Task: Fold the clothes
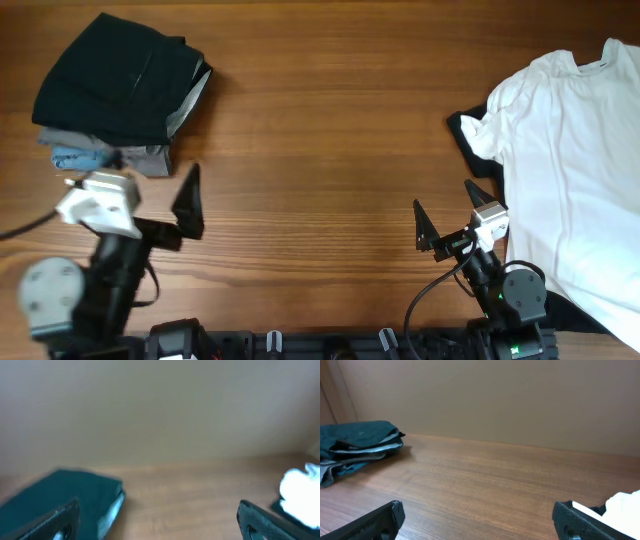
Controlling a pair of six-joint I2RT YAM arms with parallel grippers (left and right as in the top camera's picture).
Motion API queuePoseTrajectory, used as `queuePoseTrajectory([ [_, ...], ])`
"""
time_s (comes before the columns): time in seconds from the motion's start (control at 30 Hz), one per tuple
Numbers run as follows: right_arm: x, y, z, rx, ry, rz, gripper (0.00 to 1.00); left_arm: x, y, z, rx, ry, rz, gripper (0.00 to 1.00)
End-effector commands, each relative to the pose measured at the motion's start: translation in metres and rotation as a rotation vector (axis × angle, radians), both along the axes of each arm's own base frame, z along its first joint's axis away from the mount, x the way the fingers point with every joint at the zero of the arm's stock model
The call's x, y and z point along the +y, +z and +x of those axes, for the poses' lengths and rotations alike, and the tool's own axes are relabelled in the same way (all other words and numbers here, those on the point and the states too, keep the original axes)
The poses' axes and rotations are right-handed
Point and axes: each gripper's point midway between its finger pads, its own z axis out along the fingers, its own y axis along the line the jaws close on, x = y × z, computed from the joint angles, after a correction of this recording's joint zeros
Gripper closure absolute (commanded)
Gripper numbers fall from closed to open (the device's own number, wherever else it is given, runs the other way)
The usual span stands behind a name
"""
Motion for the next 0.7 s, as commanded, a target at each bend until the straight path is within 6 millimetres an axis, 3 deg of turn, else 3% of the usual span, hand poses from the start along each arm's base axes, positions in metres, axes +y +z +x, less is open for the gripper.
queuePoseTrajectory([
  [0.0, -0.001, 0.002, 0.0, -0.006, -0.006, 0.014, 0.0, -0.008, -0.046, -0.007, -0.01, -0.034, -0.066, 0.0],
  [0.13, -0.001, 0.002, 0.0, -0.006, -0.006, 0.014, 0.0, -0.008, -0.084, -0.01, -0.05, -0.034, -0.075, 0.0],
  [0.3, -0.001, 0.002, 0.0, -0.006, -0.006, 0.014, 0.0, -0.008, -0.11, -0.006, -0.127, -0.035, -0.078, 0.0],
  [0.67, -0.001, 0.002, 0.0, -0.006, -0.006, 0.014, 0.0, -0.014, -0.178, 0.013, -0.039, -0.04, -0.091, 0.0],
])
